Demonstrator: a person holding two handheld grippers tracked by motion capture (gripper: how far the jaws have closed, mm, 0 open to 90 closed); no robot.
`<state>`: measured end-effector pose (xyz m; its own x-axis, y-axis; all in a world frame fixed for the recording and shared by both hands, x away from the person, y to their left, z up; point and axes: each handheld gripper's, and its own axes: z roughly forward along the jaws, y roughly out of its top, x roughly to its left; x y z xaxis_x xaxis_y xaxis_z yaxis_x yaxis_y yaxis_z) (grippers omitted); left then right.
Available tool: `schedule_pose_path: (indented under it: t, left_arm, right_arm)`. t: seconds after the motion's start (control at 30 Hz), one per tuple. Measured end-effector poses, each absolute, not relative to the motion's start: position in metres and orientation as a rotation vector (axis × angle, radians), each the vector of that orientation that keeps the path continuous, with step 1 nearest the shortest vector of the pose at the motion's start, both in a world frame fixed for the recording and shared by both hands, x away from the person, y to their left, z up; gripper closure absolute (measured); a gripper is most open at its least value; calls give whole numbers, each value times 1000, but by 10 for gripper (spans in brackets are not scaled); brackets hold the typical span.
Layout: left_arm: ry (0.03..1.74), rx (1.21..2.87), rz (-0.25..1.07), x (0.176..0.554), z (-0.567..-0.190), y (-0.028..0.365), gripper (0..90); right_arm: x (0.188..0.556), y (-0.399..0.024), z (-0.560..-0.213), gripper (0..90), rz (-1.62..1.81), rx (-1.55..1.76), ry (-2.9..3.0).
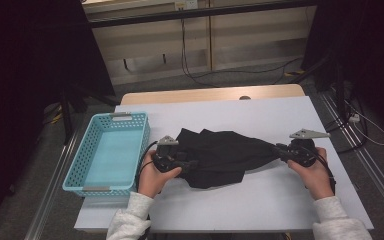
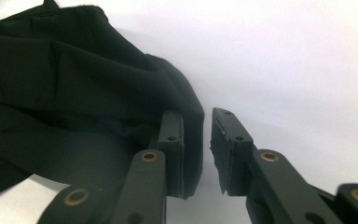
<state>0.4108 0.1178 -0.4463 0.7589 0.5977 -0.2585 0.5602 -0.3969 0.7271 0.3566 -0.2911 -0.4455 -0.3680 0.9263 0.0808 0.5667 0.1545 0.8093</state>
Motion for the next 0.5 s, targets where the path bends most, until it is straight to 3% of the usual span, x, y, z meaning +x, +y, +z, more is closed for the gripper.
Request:
schedule_pose_path:
  t: [0.2, 0.33, 0.5]
  left_arm:
    - [920, 2100, 2, 410, -453, 118, 510]
    - [936, 2091, -16, 409, -450, 119, 673]
    - [937, 2058, -32, 410, -443, 120, 786]
  right_arm:
    - [356, -287, -447, 773, 1082, 1409, 2024]
    - [357, -285, -451, 810, 1070, 1418, 2048]
    - [356, -282, -451, 838, 1085, 1411, 2058]
